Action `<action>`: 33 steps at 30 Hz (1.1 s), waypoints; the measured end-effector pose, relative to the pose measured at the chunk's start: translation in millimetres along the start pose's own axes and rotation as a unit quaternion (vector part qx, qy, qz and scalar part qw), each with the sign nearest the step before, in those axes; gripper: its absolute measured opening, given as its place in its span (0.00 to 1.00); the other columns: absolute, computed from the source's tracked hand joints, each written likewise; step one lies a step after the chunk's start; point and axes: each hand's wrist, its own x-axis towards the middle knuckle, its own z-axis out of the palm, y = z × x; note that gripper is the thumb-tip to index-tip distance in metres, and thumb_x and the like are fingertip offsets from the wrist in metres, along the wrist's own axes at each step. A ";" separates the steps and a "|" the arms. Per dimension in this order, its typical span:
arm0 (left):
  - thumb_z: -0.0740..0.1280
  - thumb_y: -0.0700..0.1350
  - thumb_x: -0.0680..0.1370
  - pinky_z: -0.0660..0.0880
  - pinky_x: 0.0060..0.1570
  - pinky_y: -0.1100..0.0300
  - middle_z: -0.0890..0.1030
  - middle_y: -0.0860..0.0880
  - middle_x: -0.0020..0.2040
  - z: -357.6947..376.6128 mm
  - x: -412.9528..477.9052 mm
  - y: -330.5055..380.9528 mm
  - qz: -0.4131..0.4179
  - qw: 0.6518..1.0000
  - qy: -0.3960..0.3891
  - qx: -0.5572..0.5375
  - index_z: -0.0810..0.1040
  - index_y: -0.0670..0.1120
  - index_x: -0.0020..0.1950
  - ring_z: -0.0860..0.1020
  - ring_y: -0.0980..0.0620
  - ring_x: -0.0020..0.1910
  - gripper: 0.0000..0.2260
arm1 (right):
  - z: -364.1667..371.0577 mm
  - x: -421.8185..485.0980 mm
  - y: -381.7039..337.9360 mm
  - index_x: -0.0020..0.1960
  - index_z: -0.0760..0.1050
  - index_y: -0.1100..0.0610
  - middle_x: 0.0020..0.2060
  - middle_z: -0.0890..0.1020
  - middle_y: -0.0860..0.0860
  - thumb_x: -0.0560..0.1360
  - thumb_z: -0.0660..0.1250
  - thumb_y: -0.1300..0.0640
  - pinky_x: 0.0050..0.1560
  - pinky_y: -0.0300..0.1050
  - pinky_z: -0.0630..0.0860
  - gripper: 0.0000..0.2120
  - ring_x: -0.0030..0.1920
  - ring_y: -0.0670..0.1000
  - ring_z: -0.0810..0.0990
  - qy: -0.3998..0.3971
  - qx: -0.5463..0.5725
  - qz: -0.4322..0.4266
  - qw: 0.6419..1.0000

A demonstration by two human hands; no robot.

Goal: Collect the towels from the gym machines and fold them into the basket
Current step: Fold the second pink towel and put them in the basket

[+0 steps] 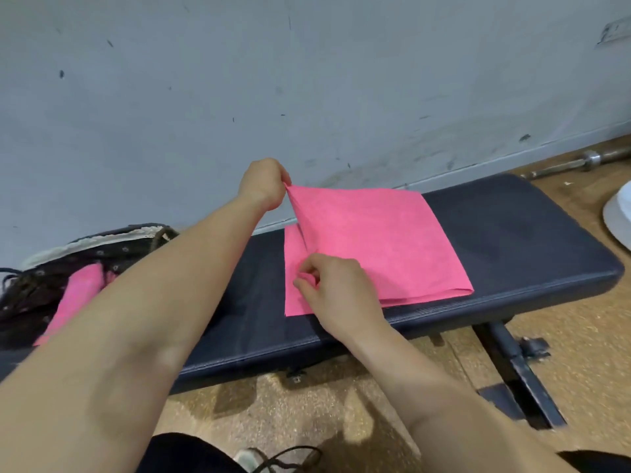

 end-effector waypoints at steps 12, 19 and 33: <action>0.64 0.35 0.75 0.67 0.70 0.54 0.72 0.42 0.71 36.7 -14.6 -11.9 0.019 0.985 -0.158 0.071 0.72 0.44 0.73 0.70 0.43 0.71 0.25 | 28.3 4.9 2.7 0.68 0.77 0.53 0.54 0.85 0.50 0.74 0.65 0.52 0.58 0.50 0.79 0.22 0.55 0.53 0.83 -0.171 -0.018 -0.016 0.985; 0.66 0.45 0.74 0.74 0.51 0.54 0.75 0.50 0.52 21.5 -111.8 6.3 0.056 0.995 -0.066 -0.046 0.76 0.53 0.51 0.76 0.47 0.52 0.07 | -52.4 7.5 43.0 0.53 0.82 0.51 0.46 0.87 0.49 0.73 0.61 0.58 0.53 0.47 0.78 0.14 0.48 0.52 0.84 0.004 -0.026 0.033 0.999; 0.65 0.74 0.65 0.75 0.47 0.52 0.72 0.58 0.50 7.8 -220.6 -26.0 0.191 0.959 -0.182 0.103 0.72 0.55 0.52 0.72 0.53 0.49 0.27 | -118.3 -65.4 126.0 0.65 0.75 0.46 0.62 0.73 0.46 0.69 0.72 0.48 0.60 0.54 0.74 0.24 0.59 0.55 0.71 -0.105 -0.298 0.026 0.948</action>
